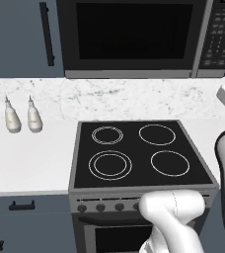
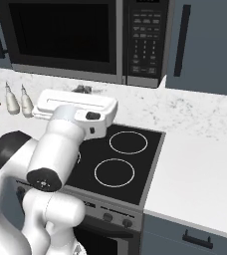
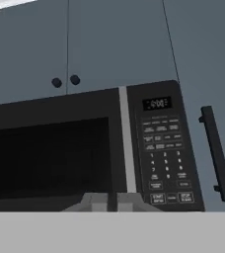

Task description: Pick the sweet potato from the sink and place it in the bowl. Then pick the bowl and place it in the microwave. Then close the microwave door and press the start button.

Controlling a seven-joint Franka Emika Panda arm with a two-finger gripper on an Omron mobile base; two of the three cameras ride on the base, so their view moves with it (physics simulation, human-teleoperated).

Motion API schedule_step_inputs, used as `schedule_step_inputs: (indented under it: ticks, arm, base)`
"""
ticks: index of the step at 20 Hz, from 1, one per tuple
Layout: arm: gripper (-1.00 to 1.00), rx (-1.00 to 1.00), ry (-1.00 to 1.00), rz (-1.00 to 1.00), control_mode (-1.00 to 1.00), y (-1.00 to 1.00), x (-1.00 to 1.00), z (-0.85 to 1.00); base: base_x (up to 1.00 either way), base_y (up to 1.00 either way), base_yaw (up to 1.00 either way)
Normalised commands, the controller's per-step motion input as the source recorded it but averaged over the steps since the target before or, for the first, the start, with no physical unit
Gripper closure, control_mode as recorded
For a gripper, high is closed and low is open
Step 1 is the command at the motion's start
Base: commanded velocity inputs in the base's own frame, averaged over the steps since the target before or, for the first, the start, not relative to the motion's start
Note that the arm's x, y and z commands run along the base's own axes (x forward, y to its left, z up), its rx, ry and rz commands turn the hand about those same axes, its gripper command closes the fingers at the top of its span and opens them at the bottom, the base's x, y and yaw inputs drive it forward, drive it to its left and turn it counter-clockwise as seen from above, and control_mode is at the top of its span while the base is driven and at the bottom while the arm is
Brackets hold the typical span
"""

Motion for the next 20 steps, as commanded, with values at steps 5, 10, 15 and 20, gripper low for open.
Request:
schedule_step_inputs:
  ticks: [5, 10, 15, 20]
  arm:
    - [1.0, 0.1, 0.1, 0.0, -1.0, -0.25, 0.07, 0.0]
    - [1.0, 0.0, 0.18, 0.0, -1.0, 0.0, 0.11, 0.02]
    - [1.0, 0.0, 0.14, 0.0, -1.0, 0.0, 0.1, 0.0]
    - [1.0, 0.0, 0.02, 0.0, -1.0, -0.07, 0.2, 0.0]
  base:
    - [0.0, 0.0, 0.0]
    - [0.0, 0.0, 0.0]
    - [0.0, 0.0, 0.0]
    - [0.0, 0.0, 0.0]
